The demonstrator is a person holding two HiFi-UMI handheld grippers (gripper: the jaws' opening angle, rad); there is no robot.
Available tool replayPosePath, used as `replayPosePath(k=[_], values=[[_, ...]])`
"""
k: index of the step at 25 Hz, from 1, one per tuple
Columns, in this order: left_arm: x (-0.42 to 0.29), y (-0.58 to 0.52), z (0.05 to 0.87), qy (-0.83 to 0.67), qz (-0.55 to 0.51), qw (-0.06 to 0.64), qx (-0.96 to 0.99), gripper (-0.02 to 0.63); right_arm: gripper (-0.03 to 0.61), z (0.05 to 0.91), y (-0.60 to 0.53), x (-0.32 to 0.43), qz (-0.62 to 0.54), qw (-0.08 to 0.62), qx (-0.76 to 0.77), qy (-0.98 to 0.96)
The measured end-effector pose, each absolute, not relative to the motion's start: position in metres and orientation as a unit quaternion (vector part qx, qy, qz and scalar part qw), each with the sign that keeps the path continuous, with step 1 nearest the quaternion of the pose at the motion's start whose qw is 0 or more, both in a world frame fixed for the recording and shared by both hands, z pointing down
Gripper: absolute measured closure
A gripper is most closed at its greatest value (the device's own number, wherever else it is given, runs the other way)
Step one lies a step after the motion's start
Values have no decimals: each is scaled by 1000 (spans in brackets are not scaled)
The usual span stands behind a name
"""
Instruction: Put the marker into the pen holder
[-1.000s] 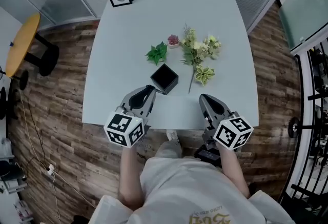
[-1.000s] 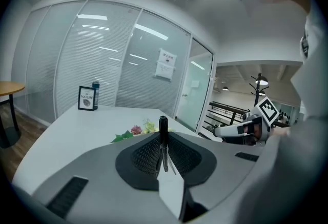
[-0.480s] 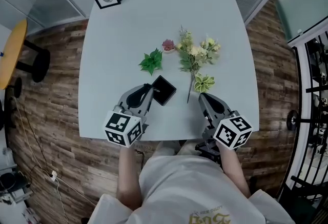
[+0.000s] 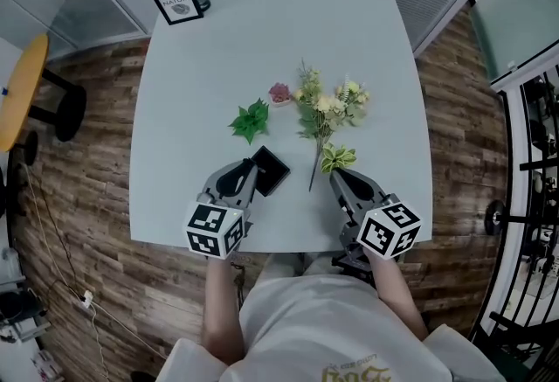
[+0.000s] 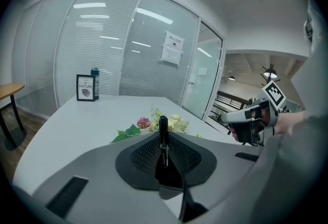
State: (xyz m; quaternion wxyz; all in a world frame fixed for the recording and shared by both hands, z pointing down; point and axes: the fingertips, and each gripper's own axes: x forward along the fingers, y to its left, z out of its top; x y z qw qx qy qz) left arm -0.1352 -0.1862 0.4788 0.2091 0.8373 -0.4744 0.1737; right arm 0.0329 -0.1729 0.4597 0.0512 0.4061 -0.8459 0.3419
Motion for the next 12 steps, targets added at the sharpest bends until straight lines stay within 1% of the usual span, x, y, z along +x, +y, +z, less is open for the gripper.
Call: replayPosePath(k=[7,12], values=[[-131,-194,500,-493,202,224,816,563,561,469,-178,45,351,64,399,-844],[-126,-198,520,-496,248,212,805,563,561,477,-183,50,357,67,395,-844]])
